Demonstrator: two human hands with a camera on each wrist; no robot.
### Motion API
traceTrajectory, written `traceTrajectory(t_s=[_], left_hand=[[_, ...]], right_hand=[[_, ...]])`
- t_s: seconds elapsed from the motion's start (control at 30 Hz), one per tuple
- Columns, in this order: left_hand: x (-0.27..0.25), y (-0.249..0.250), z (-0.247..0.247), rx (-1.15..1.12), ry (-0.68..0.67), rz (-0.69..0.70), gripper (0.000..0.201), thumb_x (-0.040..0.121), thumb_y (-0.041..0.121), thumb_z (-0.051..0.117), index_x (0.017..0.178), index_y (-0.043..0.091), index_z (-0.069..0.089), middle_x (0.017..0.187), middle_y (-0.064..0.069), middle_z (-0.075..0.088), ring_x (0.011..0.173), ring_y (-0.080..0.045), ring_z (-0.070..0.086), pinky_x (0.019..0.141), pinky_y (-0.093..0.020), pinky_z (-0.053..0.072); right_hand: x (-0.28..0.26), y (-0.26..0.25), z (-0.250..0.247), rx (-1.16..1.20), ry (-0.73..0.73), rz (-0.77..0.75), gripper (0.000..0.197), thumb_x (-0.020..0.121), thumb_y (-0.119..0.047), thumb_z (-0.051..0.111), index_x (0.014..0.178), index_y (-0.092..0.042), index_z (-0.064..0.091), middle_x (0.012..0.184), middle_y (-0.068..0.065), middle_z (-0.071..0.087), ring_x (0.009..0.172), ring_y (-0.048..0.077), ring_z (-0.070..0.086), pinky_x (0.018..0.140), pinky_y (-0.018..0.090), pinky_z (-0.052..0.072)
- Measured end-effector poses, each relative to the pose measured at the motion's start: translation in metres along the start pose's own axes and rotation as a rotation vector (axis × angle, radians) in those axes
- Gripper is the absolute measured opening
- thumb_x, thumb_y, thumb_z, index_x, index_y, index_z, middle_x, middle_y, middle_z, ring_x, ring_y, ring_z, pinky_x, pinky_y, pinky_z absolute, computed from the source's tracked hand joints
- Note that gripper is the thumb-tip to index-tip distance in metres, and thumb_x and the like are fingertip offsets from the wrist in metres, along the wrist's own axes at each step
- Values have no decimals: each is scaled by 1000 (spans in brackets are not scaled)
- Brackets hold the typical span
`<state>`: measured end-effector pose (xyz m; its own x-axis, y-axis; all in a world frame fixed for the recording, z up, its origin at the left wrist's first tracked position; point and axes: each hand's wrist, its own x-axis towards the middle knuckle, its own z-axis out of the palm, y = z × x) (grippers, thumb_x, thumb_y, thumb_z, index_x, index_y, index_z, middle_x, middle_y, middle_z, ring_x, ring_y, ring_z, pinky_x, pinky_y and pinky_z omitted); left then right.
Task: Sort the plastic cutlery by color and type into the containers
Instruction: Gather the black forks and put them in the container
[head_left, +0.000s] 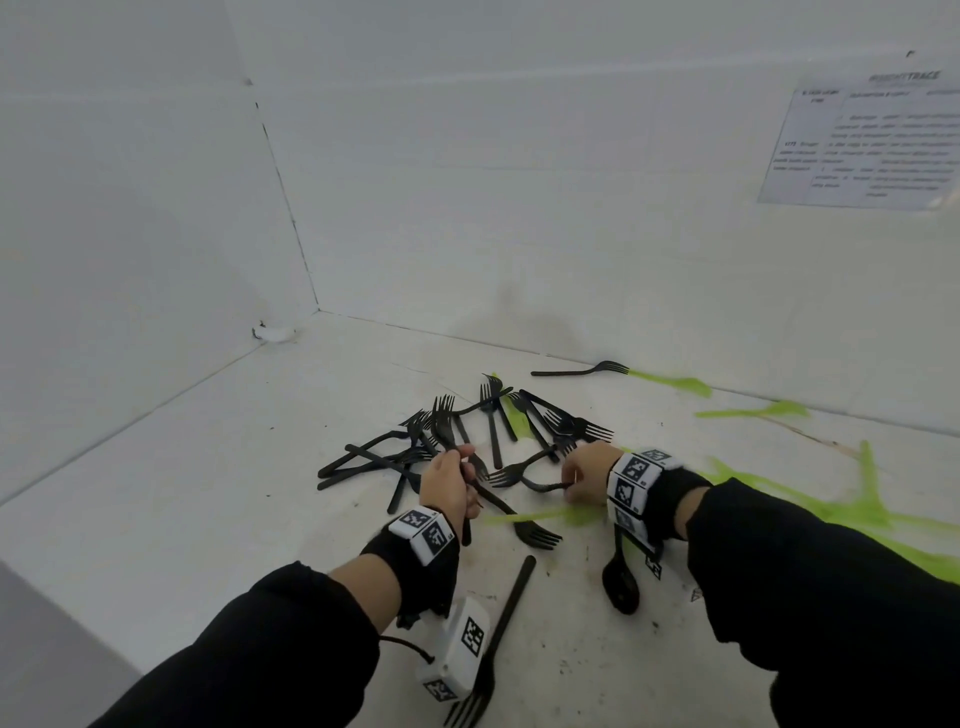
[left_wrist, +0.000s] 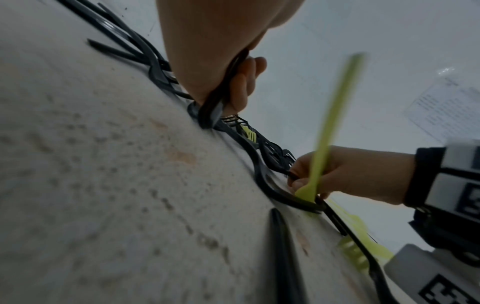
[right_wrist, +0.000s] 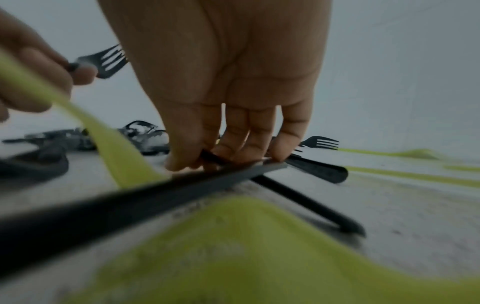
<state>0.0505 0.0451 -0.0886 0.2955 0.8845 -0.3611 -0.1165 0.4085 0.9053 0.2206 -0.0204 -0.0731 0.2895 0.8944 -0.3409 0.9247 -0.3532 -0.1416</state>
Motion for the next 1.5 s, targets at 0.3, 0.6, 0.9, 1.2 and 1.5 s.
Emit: traceTrajectory(t_s=[0.3, 0.6, 0.9, 1.2, 1.5], left_hand=[[1, -1, 10, -11, -11, -2, 28, 99, 11, 26, 84, 13, 50, 60, -2, 37, 25, -5, 24, 36, -9, 18], [8, 2, -10, 4, 36, 18, 30, 99, 12, 25, 84, 14, 51, 60, -2, 36, 26, -5, 21, 37, -8, 16], [4, 0, -26, 13, 100, 18, 30, 99, 13, 26, 89, 14, 54, 60, 0, 37, 30, -5, 23, 38, -11, 17], [5, -2, -41, 3, 167, 41, 30, 99, 14, 27, 86, 15, 54, 61, 0, 37, 30, -4, 22, 37, -10, 16], [2, -2, -48, 16, 194, 59, 30, 98, 13, 28, 83, 17, 54, 61, 1, 36, 35, -7, 22, 35, -11, 16]], right_hand=[[25, -10, -16, 186, 230, -151, 29, 97, -17, 44, 120, -6, 56, 116, 18, 52, 107, 30, 50, 89, 29, 37], [45, -23, -10, -170, 61, -128, 27, 91, -24, 53, 115, -13, 59, 120, 8, 56, 111, 26, 54, 94, 37, 46], [50, -33, -31, 1, 161, -167, 23, 95, -14, 39, 112, -3, 51, 108, 15, 58, 93, 29, 55, 78, 33, 40], [36, -45, -32, -163, 59, -542, 26, 95, -23, 49, 117, -16, 60, 107, 6, 62, 99, 22, 57, 80, 25, 38], [33, -65, -12, -573, 5, -786, 34, 93, -16, 51, 126, -22, 56, 134, -1, 40, 102, 23, 58, 69, 26, 40]])
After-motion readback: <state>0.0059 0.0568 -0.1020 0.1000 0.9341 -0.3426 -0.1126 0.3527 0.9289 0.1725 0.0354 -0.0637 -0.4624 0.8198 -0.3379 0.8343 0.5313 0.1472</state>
